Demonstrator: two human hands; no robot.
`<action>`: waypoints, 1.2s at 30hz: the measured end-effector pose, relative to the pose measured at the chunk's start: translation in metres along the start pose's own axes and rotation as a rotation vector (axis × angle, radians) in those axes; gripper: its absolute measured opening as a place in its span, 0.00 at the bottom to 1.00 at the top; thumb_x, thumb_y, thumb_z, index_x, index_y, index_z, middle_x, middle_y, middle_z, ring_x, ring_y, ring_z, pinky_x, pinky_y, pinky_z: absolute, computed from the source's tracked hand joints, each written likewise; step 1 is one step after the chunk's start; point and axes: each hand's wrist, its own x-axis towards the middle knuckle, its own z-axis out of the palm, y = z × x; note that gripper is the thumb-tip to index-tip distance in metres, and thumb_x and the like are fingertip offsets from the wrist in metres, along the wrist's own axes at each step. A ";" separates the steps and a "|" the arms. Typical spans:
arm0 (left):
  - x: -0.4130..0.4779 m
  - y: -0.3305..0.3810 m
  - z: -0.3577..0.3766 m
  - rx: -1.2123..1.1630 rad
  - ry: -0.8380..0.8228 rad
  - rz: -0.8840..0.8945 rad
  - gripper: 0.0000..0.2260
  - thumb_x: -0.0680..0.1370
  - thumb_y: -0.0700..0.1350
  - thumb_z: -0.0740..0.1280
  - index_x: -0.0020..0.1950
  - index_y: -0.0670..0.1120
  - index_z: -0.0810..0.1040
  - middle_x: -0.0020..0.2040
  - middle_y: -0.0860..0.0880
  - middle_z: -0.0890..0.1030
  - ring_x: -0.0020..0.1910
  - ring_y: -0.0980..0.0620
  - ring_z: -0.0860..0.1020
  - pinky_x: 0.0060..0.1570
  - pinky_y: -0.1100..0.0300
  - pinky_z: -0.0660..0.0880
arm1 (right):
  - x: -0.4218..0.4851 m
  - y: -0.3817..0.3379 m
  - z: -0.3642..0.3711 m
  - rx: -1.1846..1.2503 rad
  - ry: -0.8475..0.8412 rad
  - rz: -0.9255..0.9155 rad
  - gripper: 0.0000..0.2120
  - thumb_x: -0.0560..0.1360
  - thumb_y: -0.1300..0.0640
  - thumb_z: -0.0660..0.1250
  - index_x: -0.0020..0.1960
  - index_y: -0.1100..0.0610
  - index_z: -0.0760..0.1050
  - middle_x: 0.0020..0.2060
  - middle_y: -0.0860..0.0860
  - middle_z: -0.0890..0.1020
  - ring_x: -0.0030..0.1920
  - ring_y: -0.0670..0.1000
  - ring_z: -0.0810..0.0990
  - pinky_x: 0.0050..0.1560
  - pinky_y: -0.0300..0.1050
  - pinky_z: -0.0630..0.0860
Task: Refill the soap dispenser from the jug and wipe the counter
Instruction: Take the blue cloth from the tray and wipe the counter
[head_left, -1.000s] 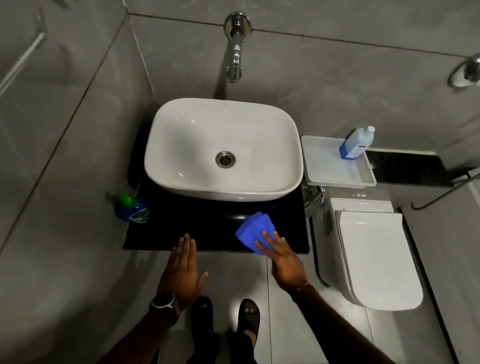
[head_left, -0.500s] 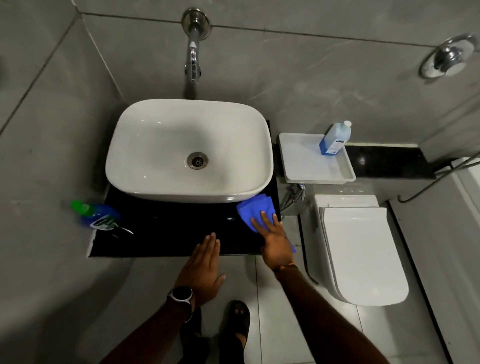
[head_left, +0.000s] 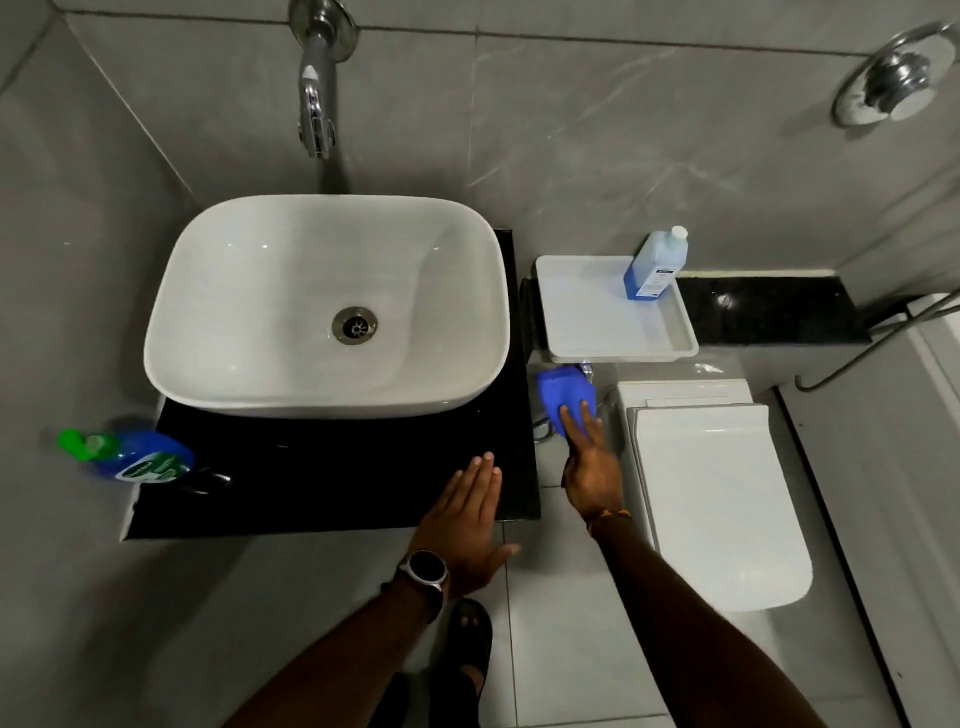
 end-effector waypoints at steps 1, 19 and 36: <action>0.005 0.008 -0.001 0.005 0.003 0.002 0.42 0.77 0.70 0.46 0.80 0.41 0.45 0.81 0.42 0.45 0.81 0.43 0.45 0.79 0.45 0.47 | 0.009 0.002 -0.003 0.014 0.021 0.030 0.35 0.76 0.77 0.57 0.79 0.54 0.64 0.81 0.56 0.59 0.81 0.61 0.59 0.73 0.60 0.70; 0.031 0.026 0.033 -0.109 -0.020 -0.061 0.50 0.73 0.77 0.50 0.79 0.39 0.47 0.81 0.40 0.46 0.81 0.41 0.47 0.76 0.46 0.49 | 0.215 0.013 -0.023 -0.016 0.074 0.184 0.38 0.78 0.75 0.58 0.82 0.49 0.58 0.83 0.52 0.52 0.82 0.63 0.53 0.79 0.58 0.58; 0.038 0.026 0.046 -0.218 -0.045 -0.056 0.57 0.66 0.81 0.52 0.79 0.40 0.50 0.81 0.40 0.49 0.81 0.41 0.49 0.78 0.46 0.44 | 0.316 0.045 0.012 -0.108 -0.138 0.174 0.29 0.84 0.65 0.57 0.82 0.50 0.57 0.83 0.56 0.49 0.82 0.66 0.47 0.81 0.61 0.52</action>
